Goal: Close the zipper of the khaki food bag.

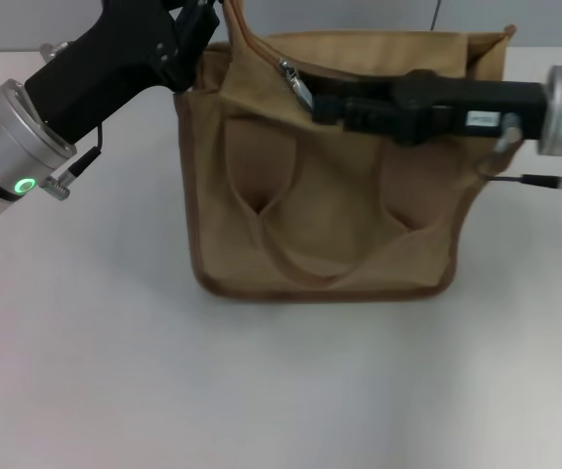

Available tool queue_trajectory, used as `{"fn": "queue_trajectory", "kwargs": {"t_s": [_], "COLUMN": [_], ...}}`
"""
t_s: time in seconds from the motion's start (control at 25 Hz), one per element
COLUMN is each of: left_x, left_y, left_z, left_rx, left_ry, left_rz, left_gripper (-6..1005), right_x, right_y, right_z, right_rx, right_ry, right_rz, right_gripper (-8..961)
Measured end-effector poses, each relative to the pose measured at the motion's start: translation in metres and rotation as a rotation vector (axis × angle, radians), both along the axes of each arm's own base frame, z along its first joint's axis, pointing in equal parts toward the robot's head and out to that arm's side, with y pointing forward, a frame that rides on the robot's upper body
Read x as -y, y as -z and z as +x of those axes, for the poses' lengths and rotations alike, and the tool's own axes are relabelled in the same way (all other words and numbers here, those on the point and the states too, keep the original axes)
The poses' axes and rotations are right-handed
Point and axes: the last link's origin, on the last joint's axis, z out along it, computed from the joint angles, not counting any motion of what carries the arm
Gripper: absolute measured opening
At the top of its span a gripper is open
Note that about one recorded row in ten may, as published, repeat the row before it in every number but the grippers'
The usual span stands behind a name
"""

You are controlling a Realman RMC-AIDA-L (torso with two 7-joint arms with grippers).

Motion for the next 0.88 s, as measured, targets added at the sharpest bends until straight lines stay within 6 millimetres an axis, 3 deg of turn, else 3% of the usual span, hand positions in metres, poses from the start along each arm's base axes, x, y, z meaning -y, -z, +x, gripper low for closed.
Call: {"fn": "queue_trajectory", "kwargs": {"t_s": [0.6, 0.88], "left_x": [-0.001, -0.001], "left_y": [0.001, 0.001], "left_z": [0.005, 0.005], "left_rx": [-0.001, 0.000], "left_ry": [0.019, 0.019], "left_rz": [-0.005, -0.006], "left_gripper": [69, 70], "right_x": [-0.009, -0.009], "right_y": [0.017, 0.016], "right_z": [-0.026, -0.023], "right_rx": [0.019, 0.010], "right_ry": [-0.045, -0.030], "right_rz": [-0.018, -0.004], "right_gripper": [348, 204]}}
